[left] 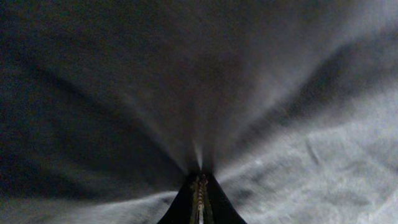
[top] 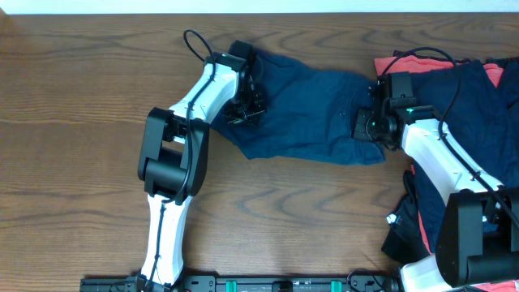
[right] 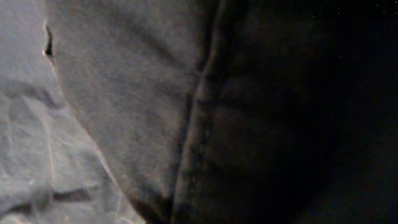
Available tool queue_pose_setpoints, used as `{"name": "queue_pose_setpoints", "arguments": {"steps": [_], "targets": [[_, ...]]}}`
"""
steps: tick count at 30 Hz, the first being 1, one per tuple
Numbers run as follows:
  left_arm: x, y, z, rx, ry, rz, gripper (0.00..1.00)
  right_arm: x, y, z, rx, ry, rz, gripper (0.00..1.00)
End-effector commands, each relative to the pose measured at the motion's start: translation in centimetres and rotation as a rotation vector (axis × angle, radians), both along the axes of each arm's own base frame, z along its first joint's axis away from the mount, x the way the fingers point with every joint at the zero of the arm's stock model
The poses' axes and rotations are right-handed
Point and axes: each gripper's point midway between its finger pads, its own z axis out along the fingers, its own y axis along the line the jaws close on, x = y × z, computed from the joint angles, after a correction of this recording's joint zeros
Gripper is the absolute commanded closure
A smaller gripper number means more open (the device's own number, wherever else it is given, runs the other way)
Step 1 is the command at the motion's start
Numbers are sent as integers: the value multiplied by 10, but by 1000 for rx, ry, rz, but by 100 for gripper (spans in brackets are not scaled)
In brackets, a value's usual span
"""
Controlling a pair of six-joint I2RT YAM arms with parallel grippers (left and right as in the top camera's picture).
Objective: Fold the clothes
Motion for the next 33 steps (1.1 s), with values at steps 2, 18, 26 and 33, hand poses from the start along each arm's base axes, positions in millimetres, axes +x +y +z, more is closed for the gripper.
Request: {"name": "queue_pose_setpoints", "arguments": {"steps": [2, 18, 26, 33], "targets": [[-49, -10, -45, 38, 162, -71, 94, 21, 1, 14, 3, -80, 14, 99], [-97, -110, -39, -74, 173, -182, 94, 68, -15, 70, -57, -250, -22, 99], [-91, -121, -39, -92, 144, -151, 94, 60, -16, 64, -61, -208, -20, 99], [-78, -110, -40, -92, 130, -117, 76, 59, -16, 63, -62, -205, -20, 99]]}}
